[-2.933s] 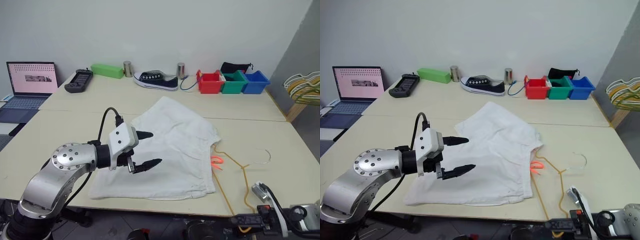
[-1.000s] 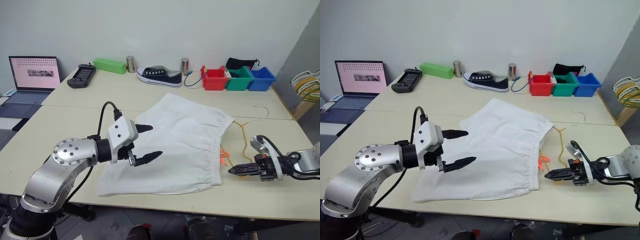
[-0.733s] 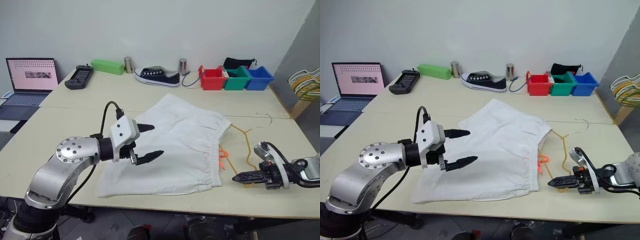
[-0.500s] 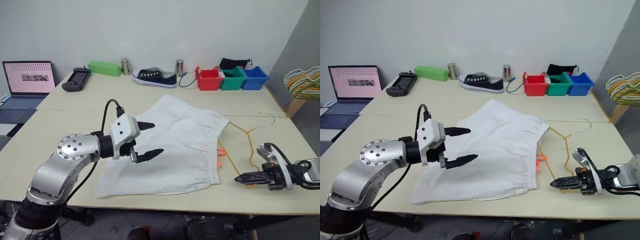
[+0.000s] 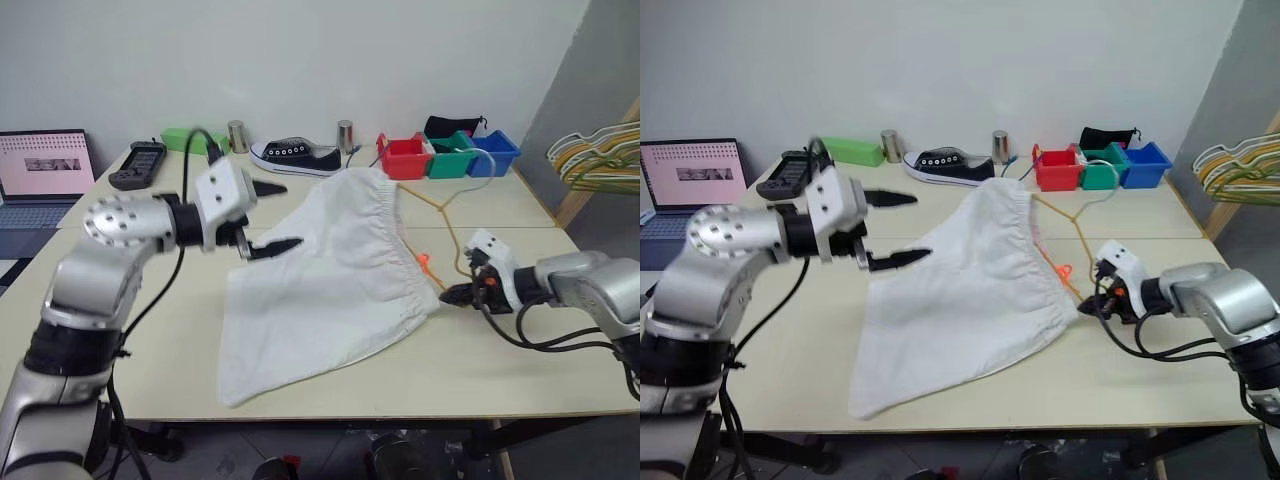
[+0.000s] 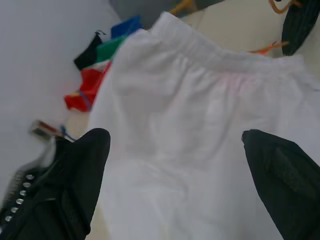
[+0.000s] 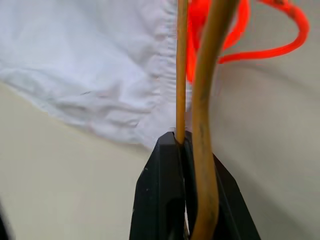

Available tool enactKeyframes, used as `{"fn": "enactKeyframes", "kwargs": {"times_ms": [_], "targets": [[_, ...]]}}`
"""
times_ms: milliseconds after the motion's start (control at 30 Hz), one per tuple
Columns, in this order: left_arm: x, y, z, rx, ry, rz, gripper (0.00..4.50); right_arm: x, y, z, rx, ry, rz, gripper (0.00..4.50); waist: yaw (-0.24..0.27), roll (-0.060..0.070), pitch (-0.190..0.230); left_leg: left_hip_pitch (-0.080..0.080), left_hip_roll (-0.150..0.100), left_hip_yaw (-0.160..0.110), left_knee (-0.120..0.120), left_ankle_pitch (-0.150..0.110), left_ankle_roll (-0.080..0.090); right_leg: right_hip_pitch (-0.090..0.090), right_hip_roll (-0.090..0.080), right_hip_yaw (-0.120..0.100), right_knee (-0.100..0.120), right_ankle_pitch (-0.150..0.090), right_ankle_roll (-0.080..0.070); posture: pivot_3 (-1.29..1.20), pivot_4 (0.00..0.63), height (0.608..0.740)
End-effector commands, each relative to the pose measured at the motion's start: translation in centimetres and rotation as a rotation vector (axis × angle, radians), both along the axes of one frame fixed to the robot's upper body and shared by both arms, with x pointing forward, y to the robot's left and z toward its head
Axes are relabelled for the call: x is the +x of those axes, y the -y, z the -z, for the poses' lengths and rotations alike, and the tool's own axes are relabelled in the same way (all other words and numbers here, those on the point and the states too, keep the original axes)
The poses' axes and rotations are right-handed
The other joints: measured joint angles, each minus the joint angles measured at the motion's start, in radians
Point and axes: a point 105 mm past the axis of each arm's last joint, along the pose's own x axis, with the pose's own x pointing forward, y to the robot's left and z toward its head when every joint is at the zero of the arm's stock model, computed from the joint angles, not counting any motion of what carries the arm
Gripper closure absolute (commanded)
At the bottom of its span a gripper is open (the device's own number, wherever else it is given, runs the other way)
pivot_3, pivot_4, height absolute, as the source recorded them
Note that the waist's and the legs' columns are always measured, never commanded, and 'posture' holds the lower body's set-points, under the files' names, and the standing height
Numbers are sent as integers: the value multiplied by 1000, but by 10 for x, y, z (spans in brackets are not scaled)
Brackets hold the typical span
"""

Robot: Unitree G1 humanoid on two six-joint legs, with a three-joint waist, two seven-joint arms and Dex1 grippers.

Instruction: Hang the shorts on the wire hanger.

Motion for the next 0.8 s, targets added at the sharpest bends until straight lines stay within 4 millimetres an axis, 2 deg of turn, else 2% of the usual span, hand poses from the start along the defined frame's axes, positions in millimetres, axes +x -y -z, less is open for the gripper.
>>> {"fn": "enactKeyframes", "kwargs": {"times_ms": [33, 200, 367, 533, 800], "targets": [[9, -3, -22, 125, 99, 39, 25, 14, -25, -21, -104, 239, -139, 4500, 1, 0, 0, 0, 0, 0, 0, 0, 0, 0, 0, -1, 1, 0, 0, -156, 0, 740], [19, 0, -21, 262, 107, 102, 25, 17, -46, -21, -166, 321, -207, 4500, 3, 0, 0, 0, 0, -2, -3, 0, 0, -1, -1, -2, 3, 2, -5, -150, 0, 740], [17, 4, 2, 384, 29, 189, 25, 20, -67, -27, -171, 381, -238, 4500, 0, 0, 0, 0, 0, -2, -2, 0, 0, -2, -1, -2, 8, 2, -5, -162, 0, 740], [17, 10, 10, 429, 5, 233, 25, 20, -80, -31, -200, 431, -268, 4500, -1, 0, 0, 0, 0, -3, 1, 0, 0, -5, -1, -3, 16, 0, -4, -166, 0, 740], [26, -6, 32, 557, -15, 181, 25, 17, -95, -49, -214, 511, -309, 4500, -3, 0, 0, 0, 0, -3, 2, 3, 2, -6, 0, -3, 18, 0, -3, -172, 0, 740]]}}
